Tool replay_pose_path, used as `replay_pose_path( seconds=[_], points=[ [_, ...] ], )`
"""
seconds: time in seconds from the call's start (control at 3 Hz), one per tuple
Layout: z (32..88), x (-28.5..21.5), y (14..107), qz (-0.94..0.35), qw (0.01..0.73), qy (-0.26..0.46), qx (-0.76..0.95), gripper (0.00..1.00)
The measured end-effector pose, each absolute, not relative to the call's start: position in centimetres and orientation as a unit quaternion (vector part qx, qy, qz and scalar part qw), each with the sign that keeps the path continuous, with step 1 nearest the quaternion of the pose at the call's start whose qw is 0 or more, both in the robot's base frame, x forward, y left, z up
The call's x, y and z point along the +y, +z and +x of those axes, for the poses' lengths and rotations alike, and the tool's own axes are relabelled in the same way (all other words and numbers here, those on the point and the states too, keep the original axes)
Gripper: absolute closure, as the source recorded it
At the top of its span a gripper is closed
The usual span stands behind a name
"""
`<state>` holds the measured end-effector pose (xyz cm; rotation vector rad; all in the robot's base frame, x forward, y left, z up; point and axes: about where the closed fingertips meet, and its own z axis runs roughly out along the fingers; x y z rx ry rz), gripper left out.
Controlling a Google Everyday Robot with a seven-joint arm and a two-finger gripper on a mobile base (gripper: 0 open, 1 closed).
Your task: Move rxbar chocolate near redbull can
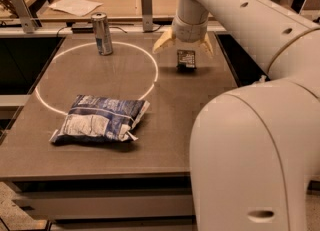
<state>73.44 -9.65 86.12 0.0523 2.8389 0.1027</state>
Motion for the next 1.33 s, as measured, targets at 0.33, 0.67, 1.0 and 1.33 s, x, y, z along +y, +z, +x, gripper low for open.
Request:
replay_pose_path(
  seconds=[0.33,0.67,1.0,1.33],
  points=[
    [74.1,-10.9,85.1,0.026,0.137,0.029,0.99,0.0],
    [74.3,-12.0,83.9,0.03,0.121,0.022,0.992,0.0],
    [74.6,-12.3,82.9,0.029,0.109,0.021,0.993,0.0],
    [74.6,-11.5,82.6,0.008,0.105,0.04,0.994,0.0]
  ],
)
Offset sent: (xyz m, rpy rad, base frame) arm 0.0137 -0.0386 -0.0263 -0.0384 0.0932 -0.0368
